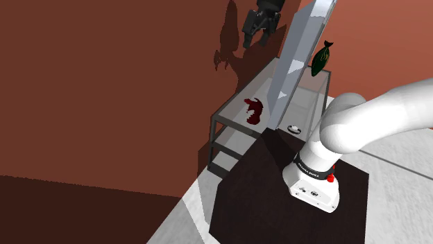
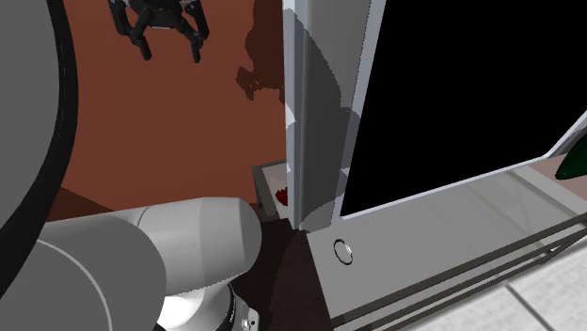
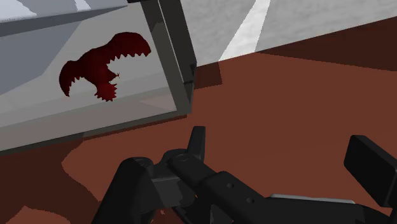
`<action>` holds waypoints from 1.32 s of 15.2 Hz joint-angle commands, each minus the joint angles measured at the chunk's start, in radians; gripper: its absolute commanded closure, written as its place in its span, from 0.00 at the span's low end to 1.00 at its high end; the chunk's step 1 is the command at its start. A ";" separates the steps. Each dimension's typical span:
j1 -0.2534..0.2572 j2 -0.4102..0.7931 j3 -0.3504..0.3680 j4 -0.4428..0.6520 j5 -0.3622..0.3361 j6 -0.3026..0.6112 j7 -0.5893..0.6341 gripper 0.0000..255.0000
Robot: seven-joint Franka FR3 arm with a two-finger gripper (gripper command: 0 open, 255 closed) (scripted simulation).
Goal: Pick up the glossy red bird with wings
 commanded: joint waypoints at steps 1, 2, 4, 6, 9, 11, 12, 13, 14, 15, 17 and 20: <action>0.000 0.000 0.000 0.000 0.000 0.000 0.000 0.00; -0.002 -0.002 -0.016 -0.027 -0.009 0.022 -0.025 0.00; -0.008 -0.002 -0.049 -0.076 -0.028 0.066 -0.075 0.00; -0.014 0.005 -0.083 -0.121 -0.048 0.112 -0.124 0.00; -0.025 0.027 -0.136 -0.179 -0.078 0.184 -0.200 0.00; -0.032 0.051 -0.172 -0.211 -0.098 0.235 -0.251 0.00; -0.035 0.065 -0.191 -0.225 -0.107 0.261 -0.276 0.00; -0.038 0.081 -0.210 -0.238 -0.116 0.288 -0.302 0.00; -0.041 0.100 -0.230 -0.249 -0.125 0.315 -0.328 0.00; -0.044 0.120 -0.249 -0.258 -0.134 0.342 -0.354 0.00; -0.047 0.166 -0.290 -0.273 -0.148 0.399 -0.407 0.00; -0.047 0.248 -0.352 -0.283 -0.161 0.485 -0.490 0.00</action>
